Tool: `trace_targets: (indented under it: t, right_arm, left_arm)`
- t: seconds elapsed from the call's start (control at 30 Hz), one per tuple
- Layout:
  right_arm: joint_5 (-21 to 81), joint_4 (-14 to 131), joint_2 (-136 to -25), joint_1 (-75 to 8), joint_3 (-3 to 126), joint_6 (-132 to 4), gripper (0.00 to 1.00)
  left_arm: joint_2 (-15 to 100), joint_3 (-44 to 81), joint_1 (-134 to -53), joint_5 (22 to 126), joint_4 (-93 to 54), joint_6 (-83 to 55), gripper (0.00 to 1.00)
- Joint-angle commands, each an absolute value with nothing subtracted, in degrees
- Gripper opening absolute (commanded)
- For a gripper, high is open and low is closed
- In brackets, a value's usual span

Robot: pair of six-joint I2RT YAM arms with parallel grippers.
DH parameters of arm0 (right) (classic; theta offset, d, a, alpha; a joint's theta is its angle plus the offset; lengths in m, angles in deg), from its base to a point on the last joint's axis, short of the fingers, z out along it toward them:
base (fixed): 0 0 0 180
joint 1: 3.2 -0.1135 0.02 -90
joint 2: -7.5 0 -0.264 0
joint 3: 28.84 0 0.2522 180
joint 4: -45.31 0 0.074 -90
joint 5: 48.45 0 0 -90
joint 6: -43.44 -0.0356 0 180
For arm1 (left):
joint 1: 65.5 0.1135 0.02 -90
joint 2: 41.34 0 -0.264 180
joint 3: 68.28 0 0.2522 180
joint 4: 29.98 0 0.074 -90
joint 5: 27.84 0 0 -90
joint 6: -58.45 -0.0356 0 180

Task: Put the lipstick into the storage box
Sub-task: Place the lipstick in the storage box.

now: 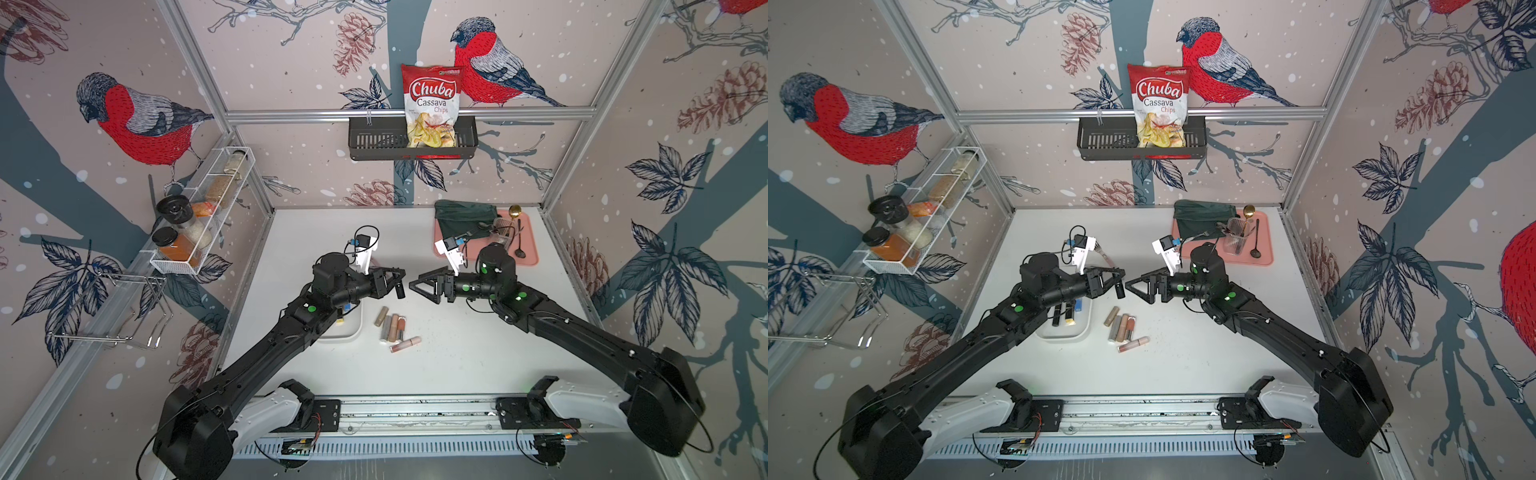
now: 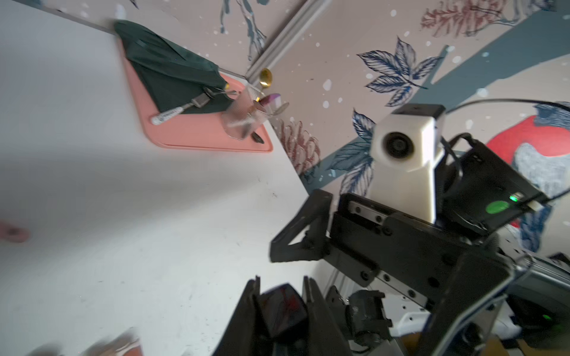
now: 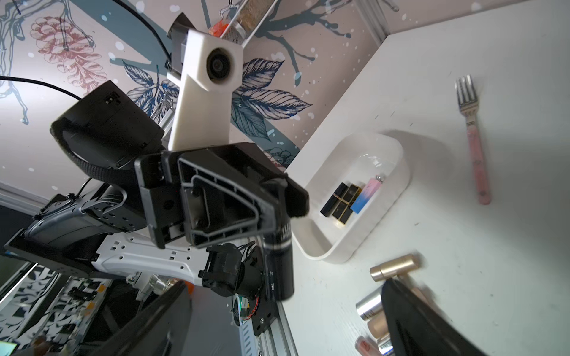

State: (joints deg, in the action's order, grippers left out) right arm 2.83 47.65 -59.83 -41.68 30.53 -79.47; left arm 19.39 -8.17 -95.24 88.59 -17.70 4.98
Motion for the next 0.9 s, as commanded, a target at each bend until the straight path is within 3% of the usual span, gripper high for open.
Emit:
trace_targets:
  t: [0.0, 0.17, 0.33, 0.87]
  right_arm:
    - [7.3, 49.8, -57.0, -40.6, 28.6, -78.2, 1.0]
    - [12.1, 52.8, -54.4, -40.4, 25.6, -76.6, 1.0]
    - [12.4, 53.4, -55.4, -40.7, 24.7, -76.6, 1.0]
    - [17.1, 53.8, -57.9, -45.8, 23.9, -75.6, 1.0]
  left_arm:
    - [19.1, -4.4, -91.9, 78.1, 1.6, -4.3, 0.06]
    - [21.5, -0.8, -84.3, 69.2, 14.0, -13.9, 0.06]
    - [26.7, -1.1, -82.1, 62.8, 15.5, -17.4, 0.06]
    - [36.8, -8.6, -81.4, 73.4, 1.6, -10.9, 0.03]
